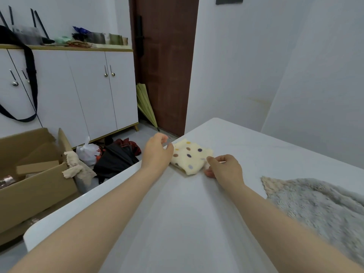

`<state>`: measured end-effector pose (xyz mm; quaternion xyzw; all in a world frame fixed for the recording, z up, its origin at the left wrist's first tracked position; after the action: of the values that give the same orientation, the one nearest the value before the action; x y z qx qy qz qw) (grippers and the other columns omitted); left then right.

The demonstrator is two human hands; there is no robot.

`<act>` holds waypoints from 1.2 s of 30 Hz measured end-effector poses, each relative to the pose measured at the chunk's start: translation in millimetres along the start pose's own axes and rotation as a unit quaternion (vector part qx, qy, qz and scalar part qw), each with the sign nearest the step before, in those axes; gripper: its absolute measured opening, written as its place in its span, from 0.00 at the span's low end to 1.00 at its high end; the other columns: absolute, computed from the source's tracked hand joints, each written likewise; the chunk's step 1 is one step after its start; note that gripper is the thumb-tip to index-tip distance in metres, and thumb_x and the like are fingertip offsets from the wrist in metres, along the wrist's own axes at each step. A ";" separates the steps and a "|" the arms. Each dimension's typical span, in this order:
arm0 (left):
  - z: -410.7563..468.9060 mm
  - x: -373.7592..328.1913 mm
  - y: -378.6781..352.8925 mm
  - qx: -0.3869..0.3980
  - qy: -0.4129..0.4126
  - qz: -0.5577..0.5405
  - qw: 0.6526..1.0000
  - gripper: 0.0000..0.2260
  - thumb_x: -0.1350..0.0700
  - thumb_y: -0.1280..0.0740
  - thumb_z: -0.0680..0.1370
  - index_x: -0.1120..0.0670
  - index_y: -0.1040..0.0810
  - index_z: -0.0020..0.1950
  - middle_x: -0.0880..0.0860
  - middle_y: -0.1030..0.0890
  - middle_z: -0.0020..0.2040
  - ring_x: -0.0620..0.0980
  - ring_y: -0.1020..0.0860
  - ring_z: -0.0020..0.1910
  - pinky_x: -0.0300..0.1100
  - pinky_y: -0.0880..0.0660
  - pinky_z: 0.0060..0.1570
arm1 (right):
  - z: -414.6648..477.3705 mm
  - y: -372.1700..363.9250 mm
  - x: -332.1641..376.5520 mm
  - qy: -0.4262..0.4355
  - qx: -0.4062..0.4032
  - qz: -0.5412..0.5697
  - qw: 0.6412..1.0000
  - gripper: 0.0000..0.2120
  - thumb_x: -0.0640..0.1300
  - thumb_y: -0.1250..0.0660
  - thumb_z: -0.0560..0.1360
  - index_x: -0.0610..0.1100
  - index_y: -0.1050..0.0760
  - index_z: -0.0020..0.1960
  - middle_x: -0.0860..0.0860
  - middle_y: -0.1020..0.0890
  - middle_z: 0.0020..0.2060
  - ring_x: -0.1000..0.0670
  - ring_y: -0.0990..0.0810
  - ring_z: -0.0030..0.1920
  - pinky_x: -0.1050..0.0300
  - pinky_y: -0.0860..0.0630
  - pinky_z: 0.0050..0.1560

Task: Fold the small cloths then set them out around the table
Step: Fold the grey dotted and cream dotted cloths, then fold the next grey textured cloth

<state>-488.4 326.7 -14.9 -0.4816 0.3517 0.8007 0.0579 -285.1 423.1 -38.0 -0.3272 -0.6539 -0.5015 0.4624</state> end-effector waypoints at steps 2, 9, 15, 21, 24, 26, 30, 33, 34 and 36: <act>-15.3 -11.2 11.5 0.009 -0.017 0.012 1.000 0.12 0.58 0.36 0.77 0.57 0.26 0.61 0.52 0.24 0.60 0.50 0.27 0.60 0.38 0.34 0.54 | -18.7 4.8 -0.3 0.000 0.022 -0.009 1.000 0.10 0.48 0.35 0.76 0.41 0.27 0.51 0.50 0.17 0.35 0.49 0.16 0.42 0.56 0.24 0.44; -111.0 -71.0 49.8 0.070 -0.067 -0.041 0.994 0.07 0.60 0.34 0.75 0.53 0.22 0.52 0.46 0.20 0.50 0.44 0.22 0.50 0.37 0.28 0.51 | -110.7 72.2 23.2 0.082 0.066 -0.070 0.992 0.02 0.40 0.34 0.75 0.43 0.23 0.46 0.50 0.19 0.37 0.47 0.16 0.42 0.49 0.18 0.49; -212.0 -121.2 74.1 0.125 -0.080 -0.092 0.985 0.06 0.60 0.34 0.75 0.51 0.21 0.48 0.44 0.18 0.47 0.39 0.21 0.47 0.34 0.25 0.51 | -200.7 143.4 23.9 0.113 0.055 -0.133 0.983 0.03 0.41 0.34 0.75 0.48 0.23 0.45 0.51 0.17 0.39 0.52 0.17 0.41 0.52 0.20 0.47; -294.5 -163.8 76.0 0.169 -0.104 -0.110 0.974 0.06 0.59 0.33 0.75 0.49 0.21 0.47 0.44 0.18 0.45 0.38 0.21 0.45 0.29 0.26 0.44 | -272.8 194.7 4.1 0.137 0.049 -0.173 0.974 0.03 0.43 0.34 0.75 0.49 0.22 0.46 0.55 0.18 0.39 0.59 0.22 0.35 0.66 0.28 0.36; -328.3 -175.4 68.8 0.182 -0.102 -0.122 0.970 0.05 0.59 0.33 0.75 0.48 0.21 0.47 0.43 0.18 0.45 0.39 0.21 0.45 0.26 0.27 0.42 | -294.4 216.7 -12.9 0.144 0.049 -0.179 0.972 0.03 0.42 0.33 0.74 0.49 0.22 0.45 0.56 0.19 0.37 0.63 0.26 0.29 0.71 0.33 0.31; -347.6 -178.8 63.5 0.189 -0.097 -0.128 0.969 0.06 0.59 0.33 0.75 0.48 0.21 0.46 0.44 0.18 0.45 0.39 0.21 0.45 0.27 0.26 0.42 | -302.7 230.3 -22.5 0.147 0.050 -0.176 0.972 0.03 0.41 0.33 0.74 0.48 0.22 0.45 0.56 0.19 0.37 0.62 0.26 0.29 0.71 0.33 0.30; -371.5 -184.6 51.4 0.190 -0.092 -0.130 0.969 0.06 0.59 0.33 0.74 0.48 0.21 0.46 0.44 0.18 0.44 0.37 0.22 0.43 0.27 0.26 0.41 | -306.6 253.7 -39.8 0.145 0.045 -0.191 0.970 0.03 0.41 0.33 0.73 0.48 0.22 0.45 0.55 0.19 0.39 0.62 0.25 0.30 0.70 0.30 0.32; -381.0 -190.1 36.4 0.194 -0.084 -0.131 0.969 0.06 0.60 0.33 0.74 0.49 0.21 0.46 0.45 0.17 0.44 0.38 0.21 0.42 0.29 0.25 0.42 | -302.1 270.5 -51.3 0.140 0.045 -0.211 0.966 0.03 0.43 0.33 0.73 0.50 0.22 0.45 0.56 0.19 0.41 0.61 0.24 0.32 0.70 0.29 0.34; -383.1 -193.0 30.0 0.198 -0.084 -0.129 0.968 0.06 0.60 0.33 0.74 0.49 0.21 0.46 0.45 0.17 0.44 0.39 0.21 0.42 0.30 0.25 0.42 | -299.8 276.6 -54.1 0.139 0.045 -0.215 0.966 0.03 0.43 0.33 0.73 0.50 0.22 0.45 0.56 0.19 0.41 0.60 0.23 0.34 0.69 0.29 0.34; -384.8 -199.7 16.2 0.208 -0.089 -0.118 0.967 0.06 0.60 0.33 0.74 0.50 0.21 0.46 0.45 0.18 0.43 0.38 0.21 0.42 0.30 0.25 0.42 | -292.5 289.4 -57.8 0.140 0.038 -0.227 0.963 0.03 0.44 0.34 0.73 0.50 0.22 0.46 0.57 0.19 0.41 0.57 0.21 0.37 0.67 0.28 0.36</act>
<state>-108.6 125.7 44.3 -0.4240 0.4446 0.7370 0.2818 74.6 226.6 30.5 -0.0790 -0.6585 -0.6091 0.4348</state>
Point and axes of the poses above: each hand's wrist, its own z-axis towards the middle knuckle, its own y-axis out of the back of the hand, x = y × z, the point moved 8 cm from there along z, towards the middle knuckle
